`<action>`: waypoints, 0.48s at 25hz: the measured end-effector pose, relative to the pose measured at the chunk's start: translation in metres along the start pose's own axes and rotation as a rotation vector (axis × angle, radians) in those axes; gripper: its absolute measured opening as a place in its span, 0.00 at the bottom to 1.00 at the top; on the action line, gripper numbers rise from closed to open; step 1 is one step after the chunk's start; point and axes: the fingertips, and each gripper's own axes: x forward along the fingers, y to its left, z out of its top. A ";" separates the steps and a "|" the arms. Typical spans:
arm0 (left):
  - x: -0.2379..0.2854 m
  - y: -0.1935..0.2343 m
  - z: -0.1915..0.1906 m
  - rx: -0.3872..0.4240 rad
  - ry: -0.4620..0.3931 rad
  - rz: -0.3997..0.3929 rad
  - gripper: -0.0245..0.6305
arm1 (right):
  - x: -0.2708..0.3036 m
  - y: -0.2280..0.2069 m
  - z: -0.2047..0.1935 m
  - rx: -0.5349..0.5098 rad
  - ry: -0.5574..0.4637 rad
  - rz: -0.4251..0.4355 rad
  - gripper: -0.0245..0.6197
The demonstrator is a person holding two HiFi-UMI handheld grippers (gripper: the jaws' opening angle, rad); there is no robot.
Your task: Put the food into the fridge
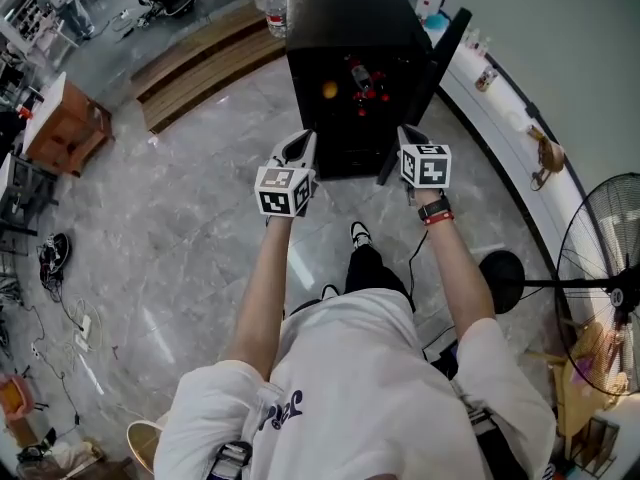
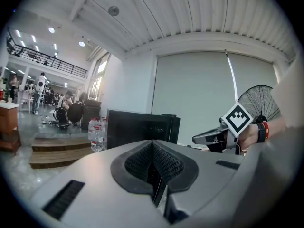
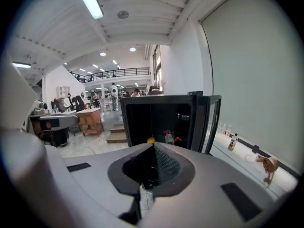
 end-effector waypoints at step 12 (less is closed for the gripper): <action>-0.024 -0.004 0.016 0.043 -0.039 0.058 0.07 | -0.048 0.008 0.010 0.049 -0.125 -0.028 0.06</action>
